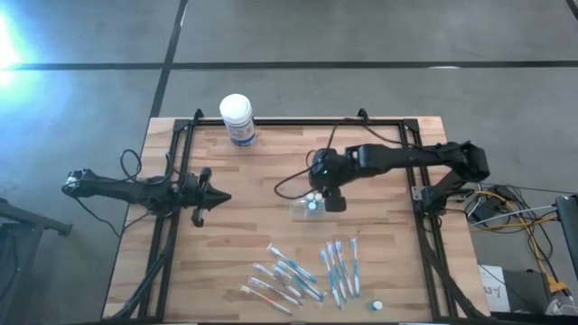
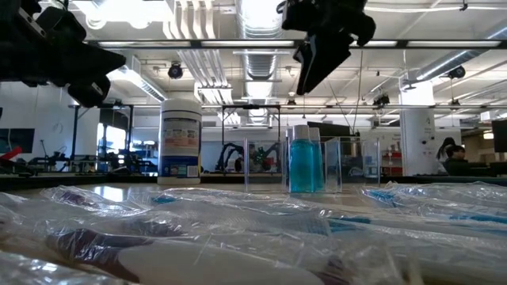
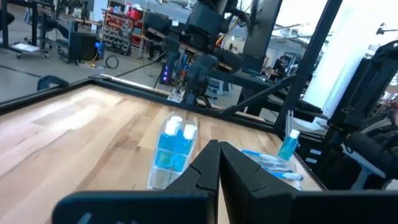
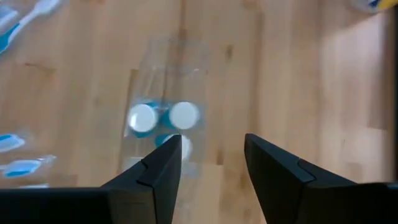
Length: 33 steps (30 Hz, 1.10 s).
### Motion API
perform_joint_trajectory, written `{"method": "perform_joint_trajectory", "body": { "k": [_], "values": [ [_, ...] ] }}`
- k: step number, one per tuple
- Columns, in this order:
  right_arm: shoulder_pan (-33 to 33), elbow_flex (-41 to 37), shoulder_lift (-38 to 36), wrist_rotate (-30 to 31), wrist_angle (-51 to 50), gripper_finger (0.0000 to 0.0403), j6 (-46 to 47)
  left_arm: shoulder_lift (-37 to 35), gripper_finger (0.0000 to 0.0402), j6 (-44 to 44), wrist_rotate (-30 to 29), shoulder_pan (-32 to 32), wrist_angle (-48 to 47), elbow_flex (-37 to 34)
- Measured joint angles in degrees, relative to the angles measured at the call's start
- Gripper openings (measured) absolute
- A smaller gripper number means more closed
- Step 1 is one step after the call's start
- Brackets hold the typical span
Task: Pick & Place toothbrushing station
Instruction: Adjust the blue mouthwash in the transparent organizer
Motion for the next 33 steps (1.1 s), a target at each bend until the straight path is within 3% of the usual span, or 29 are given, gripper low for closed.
{"method": "perform_joint_trajectory", "body": {
  "k": [12, 33],
  "values": [
    [1.39, -0.85, 4.19, -3.56, -0.09, 0.0173, 5.42, 0.0, 0.0015, -3.2, 0.11, -0.01, -1.25, 0.0],
    [1.72, -4.27, 4.95, 0.76, 2.3, 0.0173, 10.19, 0.0, 0.0016, -5.55, 0.11, 0.0, -1.1, -0.02]
  ]
}}
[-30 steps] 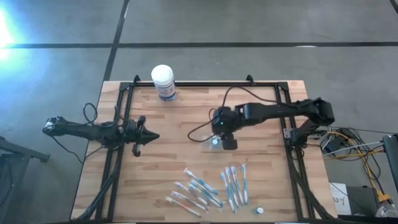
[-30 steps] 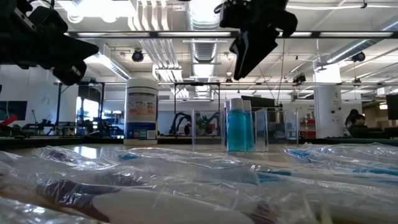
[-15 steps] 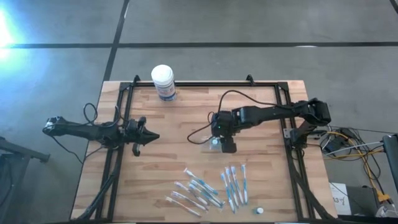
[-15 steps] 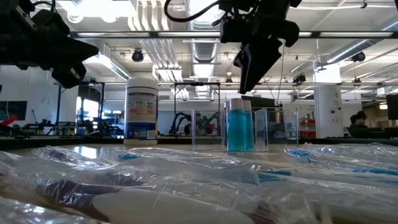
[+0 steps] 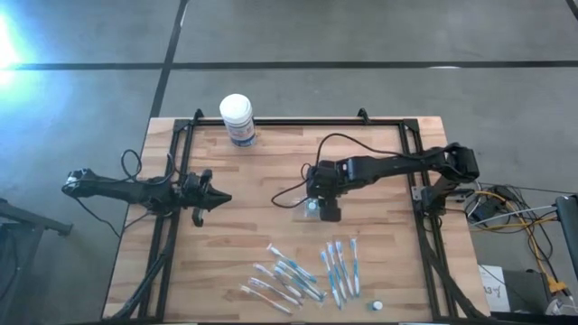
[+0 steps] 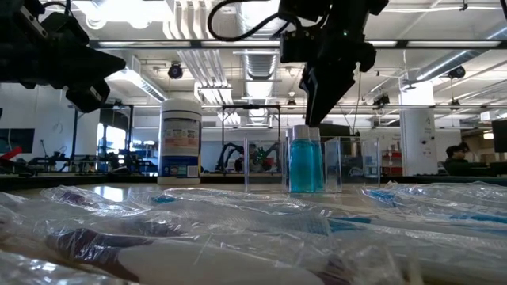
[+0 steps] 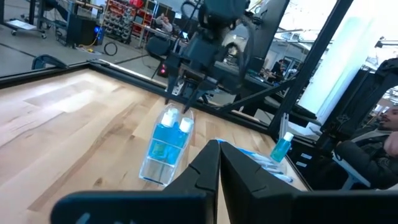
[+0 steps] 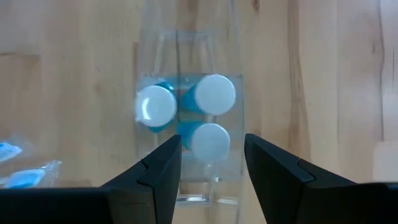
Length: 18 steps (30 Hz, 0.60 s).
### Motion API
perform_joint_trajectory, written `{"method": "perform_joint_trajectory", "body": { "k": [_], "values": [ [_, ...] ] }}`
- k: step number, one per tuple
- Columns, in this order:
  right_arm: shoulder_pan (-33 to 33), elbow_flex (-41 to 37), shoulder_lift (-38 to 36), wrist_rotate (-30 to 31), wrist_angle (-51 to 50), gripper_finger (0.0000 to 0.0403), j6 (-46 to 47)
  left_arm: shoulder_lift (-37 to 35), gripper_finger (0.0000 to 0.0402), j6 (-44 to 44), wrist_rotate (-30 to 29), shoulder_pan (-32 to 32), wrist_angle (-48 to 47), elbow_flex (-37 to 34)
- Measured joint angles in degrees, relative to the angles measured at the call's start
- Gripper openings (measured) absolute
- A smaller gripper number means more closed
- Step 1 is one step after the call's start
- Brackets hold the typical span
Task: Pick & Place toothbrushing station
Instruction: Adjust the blue mouthwash in the transparent organizer
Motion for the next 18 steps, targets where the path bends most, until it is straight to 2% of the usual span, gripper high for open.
{"method": "perform_joint_trajectory", "body": {
  "k": [10, 18],
  "values": [
    [0.12, -0.11, 3.24, -0.03, 1.27, 0.0169, 0.14, 0.24, 0.0017, -0.13, 0.02, 0.0, -0.31, -0.02],
    [0.13, -0.1, 2.9, -0.05, 0.86, 0.0106, -1.74, 0.24, 0.0016, -0.11, 0.02, -0.02, -1.31, -0.02]
  ]
}}
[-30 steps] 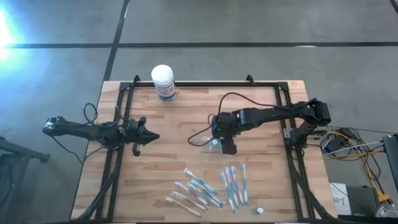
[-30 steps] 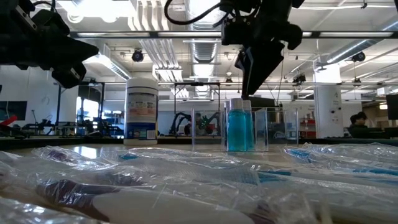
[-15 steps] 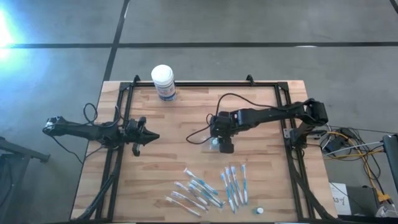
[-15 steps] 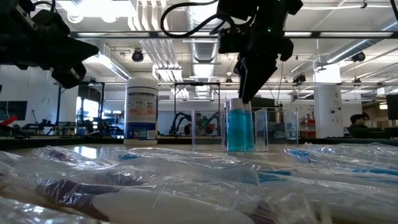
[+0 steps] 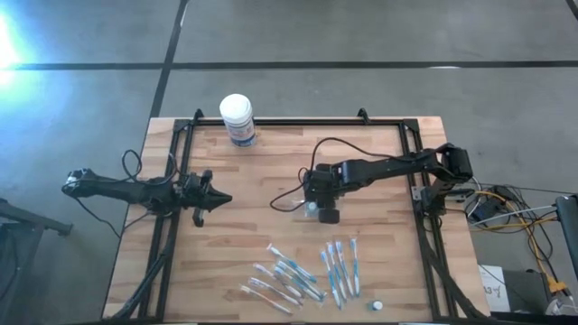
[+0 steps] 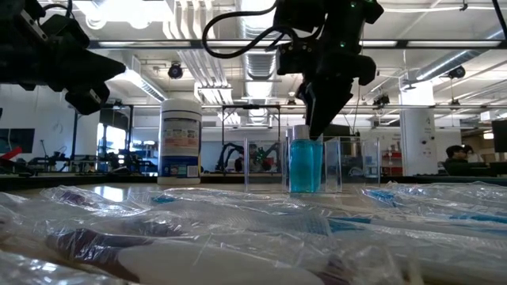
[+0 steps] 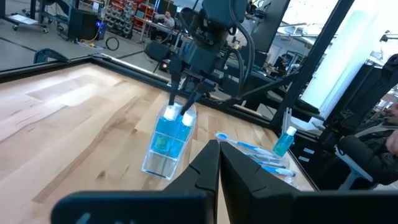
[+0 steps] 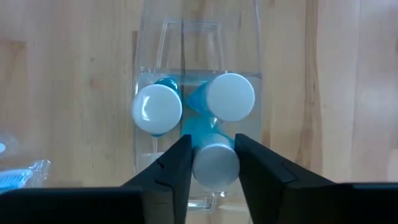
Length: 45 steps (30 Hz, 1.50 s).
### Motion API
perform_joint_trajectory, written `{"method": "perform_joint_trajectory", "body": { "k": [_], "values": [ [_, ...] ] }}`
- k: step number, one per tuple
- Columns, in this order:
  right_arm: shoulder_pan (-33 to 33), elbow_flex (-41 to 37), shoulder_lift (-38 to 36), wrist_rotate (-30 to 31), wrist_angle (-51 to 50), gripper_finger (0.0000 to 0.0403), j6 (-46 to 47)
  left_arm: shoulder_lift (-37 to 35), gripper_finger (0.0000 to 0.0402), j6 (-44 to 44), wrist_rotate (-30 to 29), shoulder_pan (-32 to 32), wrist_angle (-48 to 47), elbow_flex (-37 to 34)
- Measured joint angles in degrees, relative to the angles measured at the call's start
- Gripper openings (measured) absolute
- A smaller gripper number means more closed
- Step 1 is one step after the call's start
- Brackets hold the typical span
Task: Pick & Place toothbrushing station
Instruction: Adjust the blue mouthwash in the transparent organizer
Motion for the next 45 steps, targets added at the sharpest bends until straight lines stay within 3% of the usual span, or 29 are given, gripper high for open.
{"method": "perform_joint_trajectory", "body": {
  "k": [3, 35, 45],
  "values": [
    [0.02, 0.0, -0.02, 0.0, -0.2, 0.0087, -1.09, 0.0, 0.0016, 0.0, 0.0, 0.0, 0.02, 0.0],
    [-1.64, 1.29, 0.45, 1.05, -1.46, 0.0093, -10.11, 0.1, 0.0017, 0.09, -0.17, 0.02, -1.08, -0.07],
    [-2.01, 3.47, 2.67, 1.08, -1.25, 0.0138, -10.72, 0.41, 0.0017, 0.07, -0.22, 0.02, -1.85, -0.07]
  ]
}}
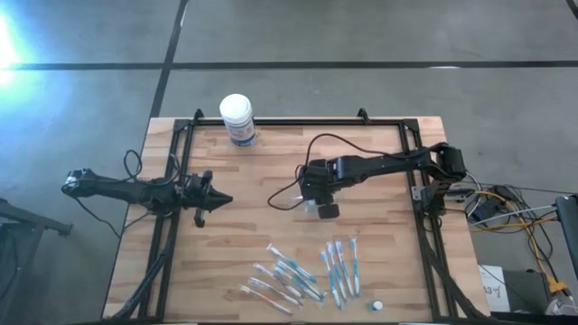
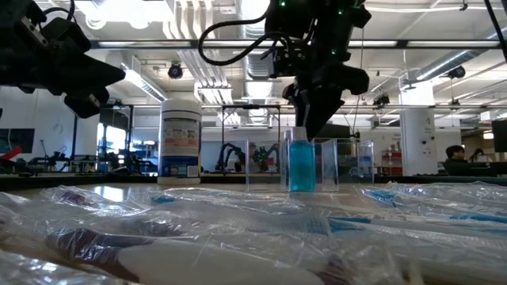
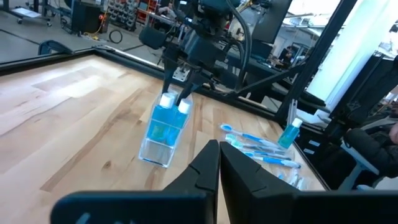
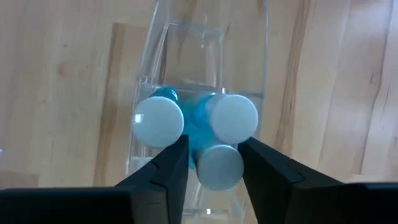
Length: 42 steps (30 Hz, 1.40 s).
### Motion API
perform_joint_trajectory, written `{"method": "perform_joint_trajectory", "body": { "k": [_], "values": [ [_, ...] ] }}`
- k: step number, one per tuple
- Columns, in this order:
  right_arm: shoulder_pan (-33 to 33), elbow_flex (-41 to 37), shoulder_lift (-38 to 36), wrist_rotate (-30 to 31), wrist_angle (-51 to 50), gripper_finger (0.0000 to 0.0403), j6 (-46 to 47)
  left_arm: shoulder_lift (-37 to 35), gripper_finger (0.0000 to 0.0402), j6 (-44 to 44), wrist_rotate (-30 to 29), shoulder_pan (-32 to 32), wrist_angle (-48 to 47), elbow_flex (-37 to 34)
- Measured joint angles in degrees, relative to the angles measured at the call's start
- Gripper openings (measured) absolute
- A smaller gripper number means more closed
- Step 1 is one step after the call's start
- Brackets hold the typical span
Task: Pick & Place toothbrushing station
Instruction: Adjust the blue mouthwash in the transparent organizer, then put the blue mouthwash into the transparent organizer
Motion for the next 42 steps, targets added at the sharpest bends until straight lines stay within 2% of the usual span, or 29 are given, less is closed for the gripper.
{"method": "perform_joint_trajectory", "body": {
  "k": [10, 20, 29, 35, 38, 42],
  "values": [
    [0.0, 2.61, -0.64, -0.04, -0.5, 0.0157, 0.9, 0.24, 0.0016, -0.02, 0.0, -0.02, 0.01, 0.0],
    [-0.15, 4.18, -1.85, 1.5, -6.17, 0.0146, 1.53, 0.24, 0.0018, -0.37, 0.0, 0.0, -0.01, 0.0],
    [-0.13, 4.2, -9.02, 2.93, -7.8, 0.0146, 4.11, 0.33, 0.0014, -0.44, 0.0, -0.01, -0.06, 0.0],
    [0.86, 4.2, -15.64, 2.45, -16.62, 0.0139, 7.79, 0.39, 0.0017, -0.44, 0.0, -0.02, -0.1, 0.0],
    [1.64, 4.2, -18.76, 0.31, -22.96, 0.0136, 11.84, 0.4, 0.0014, -0.64, 0.0, -0.02, -0.1, 0.0],
    [4.53, 3.79, -22.25, -5.5, -28.4, 0.0134, 19.75, 0.42, 0.0015, -1.61, 0.0, -0.01, -0.12, 0.0]
  ]
}}
